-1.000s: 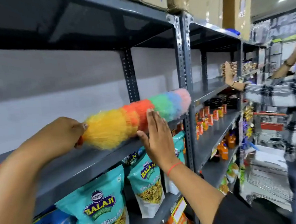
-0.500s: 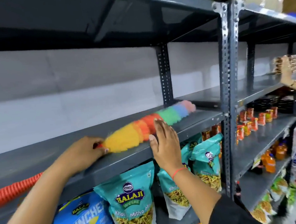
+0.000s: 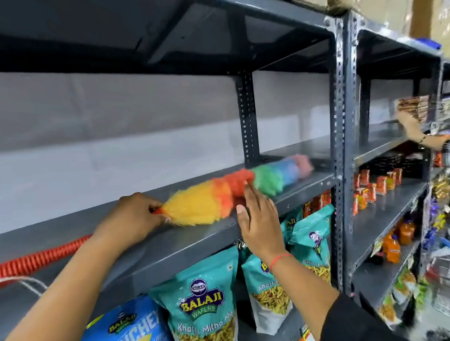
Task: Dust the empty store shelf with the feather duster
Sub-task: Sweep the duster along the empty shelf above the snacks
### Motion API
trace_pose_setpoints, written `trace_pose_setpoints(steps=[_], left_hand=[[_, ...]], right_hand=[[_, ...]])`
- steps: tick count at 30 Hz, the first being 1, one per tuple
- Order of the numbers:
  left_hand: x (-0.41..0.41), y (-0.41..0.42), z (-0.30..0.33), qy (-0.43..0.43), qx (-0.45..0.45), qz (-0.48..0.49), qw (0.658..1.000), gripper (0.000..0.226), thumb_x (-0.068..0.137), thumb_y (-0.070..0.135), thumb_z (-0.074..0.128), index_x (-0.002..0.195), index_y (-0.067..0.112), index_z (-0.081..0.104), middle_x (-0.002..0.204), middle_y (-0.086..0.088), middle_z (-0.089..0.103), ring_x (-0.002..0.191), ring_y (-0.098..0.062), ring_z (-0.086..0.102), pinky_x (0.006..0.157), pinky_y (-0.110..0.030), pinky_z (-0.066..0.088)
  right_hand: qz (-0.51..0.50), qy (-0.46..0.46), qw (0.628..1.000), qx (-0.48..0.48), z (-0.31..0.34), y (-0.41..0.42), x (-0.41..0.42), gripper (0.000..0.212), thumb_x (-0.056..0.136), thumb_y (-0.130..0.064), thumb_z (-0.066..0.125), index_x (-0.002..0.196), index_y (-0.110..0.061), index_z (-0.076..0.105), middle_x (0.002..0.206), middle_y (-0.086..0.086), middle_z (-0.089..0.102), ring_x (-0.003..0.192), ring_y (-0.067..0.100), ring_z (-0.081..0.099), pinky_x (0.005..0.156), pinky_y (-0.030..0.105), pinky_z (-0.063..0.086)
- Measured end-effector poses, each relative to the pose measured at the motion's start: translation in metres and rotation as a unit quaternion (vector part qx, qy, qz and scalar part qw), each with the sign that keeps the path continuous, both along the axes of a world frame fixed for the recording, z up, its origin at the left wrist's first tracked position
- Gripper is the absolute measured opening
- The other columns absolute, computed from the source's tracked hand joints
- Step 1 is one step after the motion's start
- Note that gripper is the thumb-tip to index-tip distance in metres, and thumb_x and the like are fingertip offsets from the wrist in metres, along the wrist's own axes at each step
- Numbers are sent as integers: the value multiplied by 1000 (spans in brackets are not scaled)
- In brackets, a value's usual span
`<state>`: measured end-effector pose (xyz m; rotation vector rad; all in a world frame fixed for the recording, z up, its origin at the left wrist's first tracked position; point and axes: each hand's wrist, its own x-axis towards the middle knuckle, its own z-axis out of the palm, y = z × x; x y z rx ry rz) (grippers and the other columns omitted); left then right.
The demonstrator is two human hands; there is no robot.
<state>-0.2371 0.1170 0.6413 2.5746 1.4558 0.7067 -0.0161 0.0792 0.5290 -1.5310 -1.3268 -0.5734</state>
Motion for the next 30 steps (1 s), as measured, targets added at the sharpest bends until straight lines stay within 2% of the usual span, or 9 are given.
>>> trace_pose_setpoints(steps=[3,5,9,11,15,19,21,26,30], left_hand=[[7,4,0,-12,62,67,996,14,83,29,62,89,21,71,99,-13,71,92,-33,62,74,-33,48],[13,4,0,-41,67,51,996,19,84,29,61,98,25,72,105,-10,72,97,-32,63,78,-33,50],[17,11,0,3,-8,-38,999,24,84,22,67,106,19,74,88,7,65,88,-8,55,61,-13,38],[17,17,1,45,-5,-24,999,24,84,25,66,106,20,73,92,4,68,90,-11,57,65,-19,43],[22,18,2,27,85,83,993,26,86,34,57,109,29,69,117,-11,67,106,-33,60,78,-32,47],[22,15,1,-30,64,21,997,24,87,25,61,107,26,72,111,-9,72,103,-28,63,79,-30,48],[17,20,0,30,35,-3,999,20,86,22,62,102,20,74,107,-7,74,97,-22,64,76,-27,47],[20,26,-2,72,101,95,988,26,88,35,53,106,24,67,115,-11,65,104,-34,60,76,-33,47],[18,22,-6,17,88,51,995,26,88,35,57,109,23,68,112,-11,69,104,-32,61,84,-35,52]], right_hand=[[0,-10,1000,-7,1,0,0,64,99,-49,10,141,-8,37,138,17,47,127,30,41,105,47,30],[2,-12,1000,-6,-1,2,2,64,99,-49,10,142,-8,34,140,15,44,129,29,39,106,44,29],[0,-18,1000,12,-3,5,3,60,100,-47,11,145,-9,27,144,15,39,131,24,31,108,35,18],[-2,-22,1000,19,-4,6,3,61,100,-47,11,145,-7,25,147,13,33,134,22,26,108,34,16],[-4,-27,999,37,-3,8,3,63,100,-46,12,142,-3,30,146,13,35,133,21,28,108,34,18],[-2,-25,999,43,-5,10,4,64,100,-46,11,142,-2,31,147,14,34,133,22,28,108,37,21],[-8,-27,999,41,-5,10,4,64,101,-46,11,142,-1,29,146,15,34,133,22,28,107,37,20],[-18,-28,999,26,-4,9,3,66,100,-46,9,141,0,31,144,16,37,132,23,28,108,35,18],[-17,-30,999,20,-3,8,3,67,100,-46,9,140,2,34,144,17,38,132,23,28,107,35,19]])
